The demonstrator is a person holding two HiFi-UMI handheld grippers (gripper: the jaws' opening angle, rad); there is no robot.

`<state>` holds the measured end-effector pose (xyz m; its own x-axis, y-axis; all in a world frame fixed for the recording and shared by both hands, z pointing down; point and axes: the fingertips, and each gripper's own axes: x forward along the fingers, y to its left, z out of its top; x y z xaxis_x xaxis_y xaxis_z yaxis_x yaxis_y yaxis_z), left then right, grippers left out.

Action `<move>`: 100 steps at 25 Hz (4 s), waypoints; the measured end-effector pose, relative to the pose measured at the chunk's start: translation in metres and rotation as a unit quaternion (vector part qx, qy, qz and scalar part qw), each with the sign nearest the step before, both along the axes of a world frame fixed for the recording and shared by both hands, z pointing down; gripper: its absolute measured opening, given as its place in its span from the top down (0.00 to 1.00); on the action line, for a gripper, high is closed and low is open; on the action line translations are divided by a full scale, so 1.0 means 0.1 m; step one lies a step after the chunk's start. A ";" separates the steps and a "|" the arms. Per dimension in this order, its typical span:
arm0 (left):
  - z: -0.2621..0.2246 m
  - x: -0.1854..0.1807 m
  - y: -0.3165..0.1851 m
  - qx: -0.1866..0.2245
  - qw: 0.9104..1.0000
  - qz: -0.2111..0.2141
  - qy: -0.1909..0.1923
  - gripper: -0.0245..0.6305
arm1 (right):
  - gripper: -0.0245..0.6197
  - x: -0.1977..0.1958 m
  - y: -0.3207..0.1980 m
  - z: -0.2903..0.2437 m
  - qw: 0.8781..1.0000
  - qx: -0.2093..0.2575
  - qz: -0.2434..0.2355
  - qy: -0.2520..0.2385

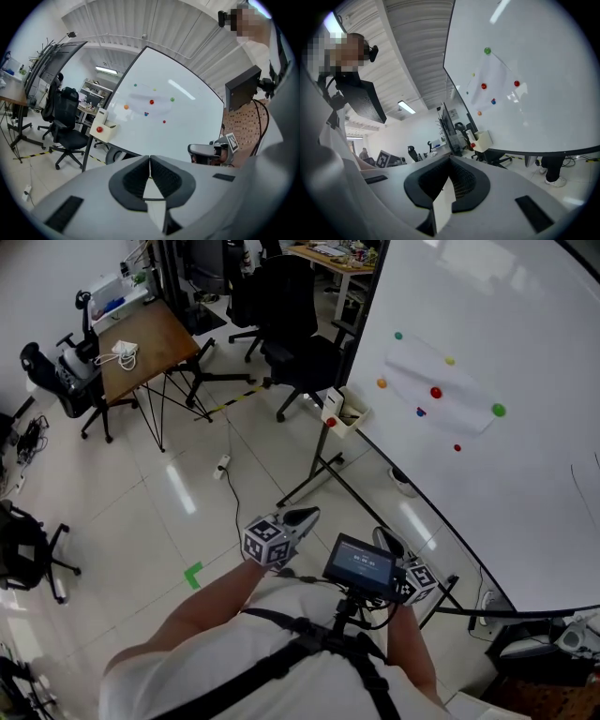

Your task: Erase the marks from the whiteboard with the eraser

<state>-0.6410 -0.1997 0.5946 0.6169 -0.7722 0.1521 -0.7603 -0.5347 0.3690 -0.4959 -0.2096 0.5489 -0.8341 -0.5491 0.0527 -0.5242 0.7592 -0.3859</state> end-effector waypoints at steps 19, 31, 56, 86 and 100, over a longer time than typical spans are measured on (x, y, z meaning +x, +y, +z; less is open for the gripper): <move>0.31 -0.85 -1.14 0.007 0.999 -0.023 -0.045 0.86 | 0.95 -0.95 -1.27 0.21 1.000 -0.008 -0.018 -0.007; 0.07 -0.78 -2.61 0.030 0.996 -0.044 -0.067 0.77 | 0.95 -0.60 -2.15 -0.16 0.998 -0.006 0.013 -0.054; 0.01 -0.83 -3.67 0.070 0.956 -0.034 -0.283 0.56 | 0.95 -0.27 -2.39 -0.01 0.996 -0.040 0.064 -0.049; -0.71 -0.88 -3.20 0.136 0.980 -0.062 -0.132 0.55 | 0.95 -0.01 -2.41 -0.11 0.993 -0.024 0.093 -0.074; -0.13 -0.47 -2.16 0.086 0.991 0.016 -0.103 0.56 | 0.95 -0.04 -1.84 0.11 0.994 -0.024 0.098 -0.047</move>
